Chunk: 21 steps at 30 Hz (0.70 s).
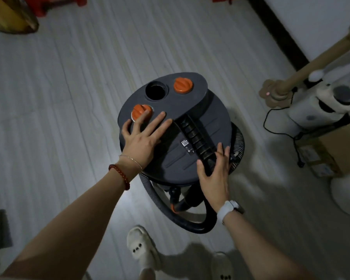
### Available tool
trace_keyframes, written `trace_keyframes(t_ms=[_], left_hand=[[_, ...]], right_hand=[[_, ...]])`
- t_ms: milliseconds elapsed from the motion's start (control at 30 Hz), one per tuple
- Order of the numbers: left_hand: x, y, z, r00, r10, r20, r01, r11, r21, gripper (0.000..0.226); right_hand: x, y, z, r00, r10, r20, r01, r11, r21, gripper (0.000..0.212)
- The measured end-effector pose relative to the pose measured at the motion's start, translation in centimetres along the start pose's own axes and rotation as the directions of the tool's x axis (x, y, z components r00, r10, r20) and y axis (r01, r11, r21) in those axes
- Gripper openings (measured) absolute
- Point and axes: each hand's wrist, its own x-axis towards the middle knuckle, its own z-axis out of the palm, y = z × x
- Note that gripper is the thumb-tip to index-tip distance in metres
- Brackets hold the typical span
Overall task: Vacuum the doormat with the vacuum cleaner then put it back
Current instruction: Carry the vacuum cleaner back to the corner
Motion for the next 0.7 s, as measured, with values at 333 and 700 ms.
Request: trace_keyframes(t_ms=[333,700], left_hand=[[10.9,-13.7,0.1,0.999,0.044,0.019,-0.043,0.998,-0.05,0.09],[26.0,-30.6,0.3,0.994,0.1,0.043,-0.099,0.995,-0.03,0.089]], right_hand=[[13.8,-10.7,10.5,0.982,0.045,-0.181,-0.067,0.99,-0.12,0.07],[29.7,-21.8,20.8,0.973,0.116,-0.198,-0.14,0.984,-0.11,0.076]])
